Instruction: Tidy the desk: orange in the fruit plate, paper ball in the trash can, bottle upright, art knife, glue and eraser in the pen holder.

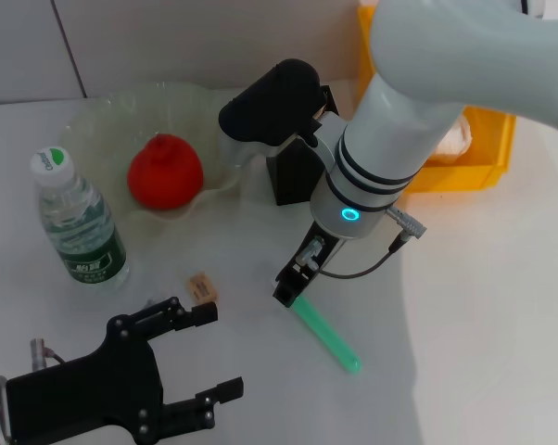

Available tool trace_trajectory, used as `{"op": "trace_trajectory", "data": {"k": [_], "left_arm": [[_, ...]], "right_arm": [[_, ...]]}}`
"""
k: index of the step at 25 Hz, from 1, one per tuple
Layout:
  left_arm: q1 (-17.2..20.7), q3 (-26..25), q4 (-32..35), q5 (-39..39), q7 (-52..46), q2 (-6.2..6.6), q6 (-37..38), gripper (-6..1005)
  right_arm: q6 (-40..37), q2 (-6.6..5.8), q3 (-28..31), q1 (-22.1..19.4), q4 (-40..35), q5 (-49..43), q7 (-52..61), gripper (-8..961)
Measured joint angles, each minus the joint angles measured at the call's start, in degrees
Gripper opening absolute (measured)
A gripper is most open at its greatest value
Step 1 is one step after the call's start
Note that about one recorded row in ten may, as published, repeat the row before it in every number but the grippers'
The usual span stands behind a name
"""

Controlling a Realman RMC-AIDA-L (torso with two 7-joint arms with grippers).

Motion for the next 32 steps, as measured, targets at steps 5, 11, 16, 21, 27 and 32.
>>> {"op": "trace_trajectory", "data": {"k": [5, 11, 16, 21, 27, 32], "left_arm": [[-0.2, 0.0, -0.1, 0.0, 0.1, 0.03, -0.1, 772], [-0.2, 0.0, -0.1, 0.0, 0.1, 0.03, -0.1, 772], [-0.4, 0.0, -0.1, 0.0, 0.1, 0.03, -0.1, 772], [-0.5, 0.0, -0.1, 0.0, 0.2, 0.03, -0.1, 772], [-0.5, 0.4, -0.1, 0.0, 0.2, 0.03, -0.1, 772], [-0.5, 0.7, -0.1, 0.0, 0.2, 0.03, 0.0, 772]], "right_arm": [[0.2, 0.00, 0.5, 0.2, 1.0, 0.2, 0.0, 483], [0.2, 0.00, 0.7, 0.2, 1.1, 0.3, 0.0, 474], [0.1, 0.00, 0.5, 0.3, 1.1, 0.4, 0.0, 329], [-0.1, 0.00, 0.3, 0.3, 1.1, 0.7, 0.0, 294], [0.1, 0.00, 0.1, 0.2, 1.1, 2.0, 0.0, 295], [0.2, 0.00, 0.1, -0.1, 1.2, 2.1, 0.0, 295]]}}
